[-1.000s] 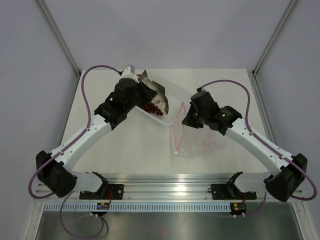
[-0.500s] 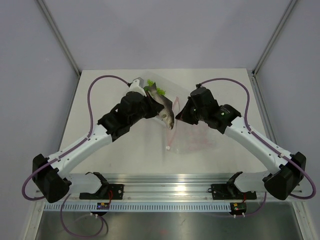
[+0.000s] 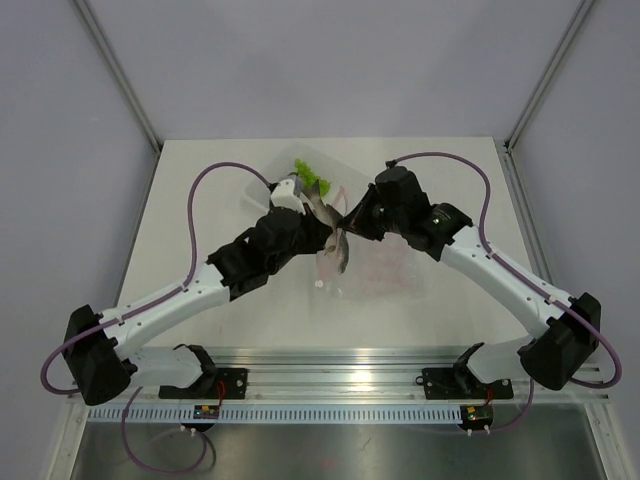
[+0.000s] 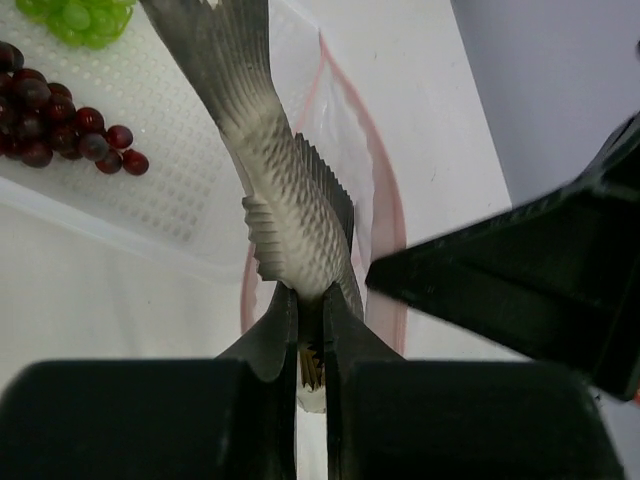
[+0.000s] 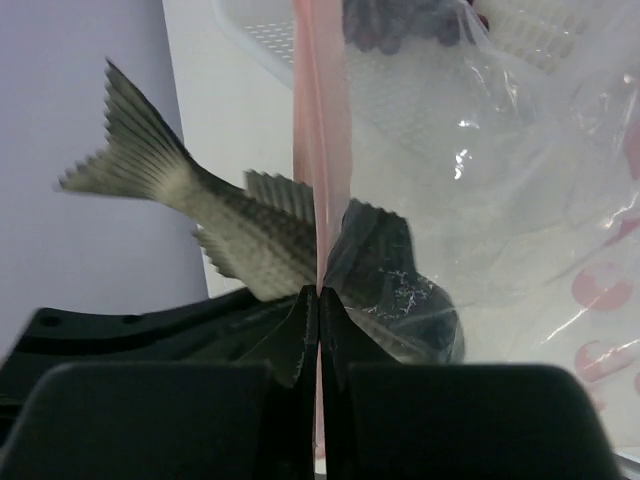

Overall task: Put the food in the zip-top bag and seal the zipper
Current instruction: Place the fake fish in the zipper food storage bag.

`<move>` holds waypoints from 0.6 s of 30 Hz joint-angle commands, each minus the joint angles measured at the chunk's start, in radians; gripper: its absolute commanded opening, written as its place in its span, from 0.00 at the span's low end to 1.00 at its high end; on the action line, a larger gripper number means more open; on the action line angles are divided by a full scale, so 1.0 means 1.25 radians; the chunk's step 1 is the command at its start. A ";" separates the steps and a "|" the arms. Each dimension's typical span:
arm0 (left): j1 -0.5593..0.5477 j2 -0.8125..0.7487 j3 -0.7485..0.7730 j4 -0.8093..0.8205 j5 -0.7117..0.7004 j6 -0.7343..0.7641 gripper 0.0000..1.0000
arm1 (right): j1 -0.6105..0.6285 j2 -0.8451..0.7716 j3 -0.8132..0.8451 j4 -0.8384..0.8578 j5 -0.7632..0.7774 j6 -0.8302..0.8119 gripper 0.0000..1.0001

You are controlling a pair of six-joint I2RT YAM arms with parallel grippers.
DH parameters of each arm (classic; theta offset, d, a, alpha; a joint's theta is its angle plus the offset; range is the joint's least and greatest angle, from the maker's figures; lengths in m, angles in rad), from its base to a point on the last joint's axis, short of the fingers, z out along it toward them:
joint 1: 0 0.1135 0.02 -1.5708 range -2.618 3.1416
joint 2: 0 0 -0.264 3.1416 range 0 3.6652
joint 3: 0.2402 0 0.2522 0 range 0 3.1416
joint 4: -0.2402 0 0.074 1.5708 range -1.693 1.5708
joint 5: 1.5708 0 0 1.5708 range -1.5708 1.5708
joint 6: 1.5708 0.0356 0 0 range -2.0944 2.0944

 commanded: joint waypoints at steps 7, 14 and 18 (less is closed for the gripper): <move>-0.042 -0.027 -0.092 0.202 -0.055 0.083 0.00 | -0.003 0.007 0.076 0.089 -0.033 0.018 0.00; -0.043 -0.009 -0.005 0.089 0.011 0.155 0.81 | -0.003 -0.017 0.045 0.071 -0.007 0.013 0.00; -0.043 -0.045 0.077 -0.035 0.061 0.226 0.80 | -0.013 -0.047 0.006 0.060 0.009 0.019 0.00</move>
